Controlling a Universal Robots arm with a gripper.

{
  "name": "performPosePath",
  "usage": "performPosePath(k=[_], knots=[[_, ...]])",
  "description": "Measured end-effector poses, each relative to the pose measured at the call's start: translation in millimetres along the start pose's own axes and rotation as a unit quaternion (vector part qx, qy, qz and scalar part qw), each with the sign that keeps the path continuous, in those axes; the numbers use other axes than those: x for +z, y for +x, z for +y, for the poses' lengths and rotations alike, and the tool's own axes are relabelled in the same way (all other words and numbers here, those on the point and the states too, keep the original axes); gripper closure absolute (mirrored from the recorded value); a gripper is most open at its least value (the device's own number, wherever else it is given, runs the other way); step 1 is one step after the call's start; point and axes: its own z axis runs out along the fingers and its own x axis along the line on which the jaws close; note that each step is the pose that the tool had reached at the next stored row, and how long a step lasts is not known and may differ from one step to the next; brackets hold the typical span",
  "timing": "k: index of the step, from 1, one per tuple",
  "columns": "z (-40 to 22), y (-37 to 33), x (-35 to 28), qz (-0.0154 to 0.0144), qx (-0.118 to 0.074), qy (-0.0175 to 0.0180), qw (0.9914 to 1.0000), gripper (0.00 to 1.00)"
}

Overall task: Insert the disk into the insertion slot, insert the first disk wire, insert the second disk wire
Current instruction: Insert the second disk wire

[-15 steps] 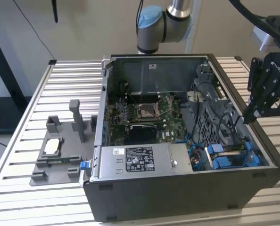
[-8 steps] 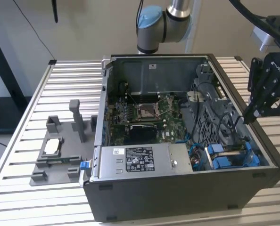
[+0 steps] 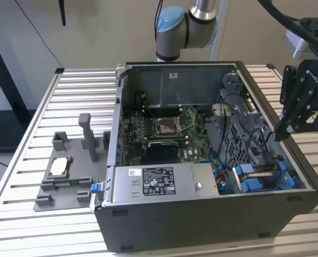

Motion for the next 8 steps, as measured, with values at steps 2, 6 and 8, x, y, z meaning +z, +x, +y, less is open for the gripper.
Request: performPosePath(k=[2,6,8], knots=[[2.7,-0.7,0.0,0.0000,0.000,0.0003,1.00000,0.84],[8.8,-5.0,0.3,-0.0013,0.000,0.0015,1.00000,0.84],[11.9,-7.8,0.6,-0.0043,0.000,0.0023,0.99999,0.84]])
